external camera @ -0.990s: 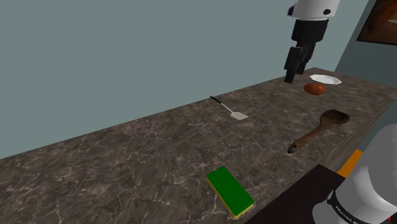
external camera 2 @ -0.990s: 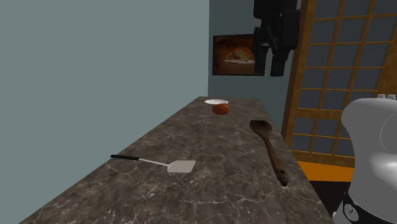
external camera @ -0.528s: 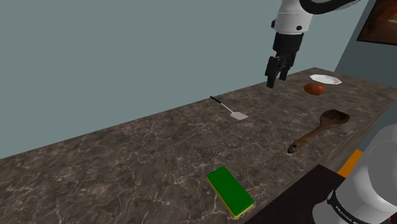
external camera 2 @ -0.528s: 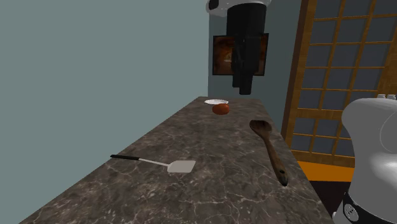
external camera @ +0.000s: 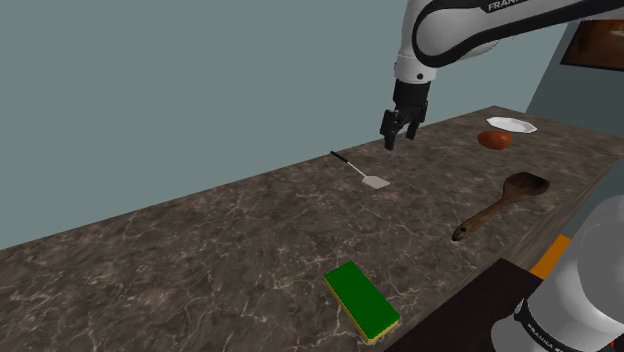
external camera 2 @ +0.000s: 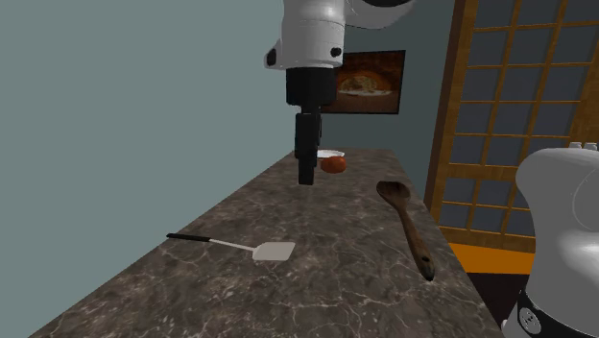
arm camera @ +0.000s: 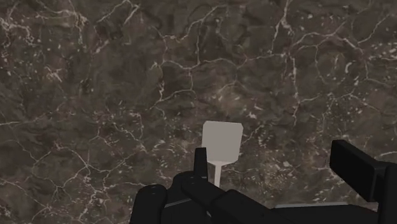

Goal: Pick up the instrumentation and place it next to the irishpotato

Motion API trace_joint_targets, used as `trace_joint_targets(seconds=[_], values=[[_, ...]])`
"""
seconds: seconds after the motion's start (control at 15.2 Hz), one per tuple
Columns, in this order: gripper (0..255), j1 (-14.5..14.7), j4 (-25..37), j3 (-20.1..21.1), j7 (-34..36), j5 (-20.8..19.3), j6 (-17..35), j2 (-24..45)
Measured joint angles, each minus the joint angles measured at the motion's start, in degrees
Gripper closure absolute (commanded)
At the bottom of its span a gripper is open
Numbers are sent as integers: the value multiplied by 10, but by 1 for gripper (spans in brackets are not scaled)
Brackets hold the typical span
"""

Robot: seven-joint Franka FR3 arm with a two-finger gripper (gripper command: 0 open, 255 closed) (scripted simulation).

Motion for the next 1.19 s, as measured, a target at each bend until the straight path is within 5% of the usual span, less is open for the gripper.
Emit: trace_joint_targets(seconds=[1.19], values=[[0,-18,195,-28,6,59,183,353]])
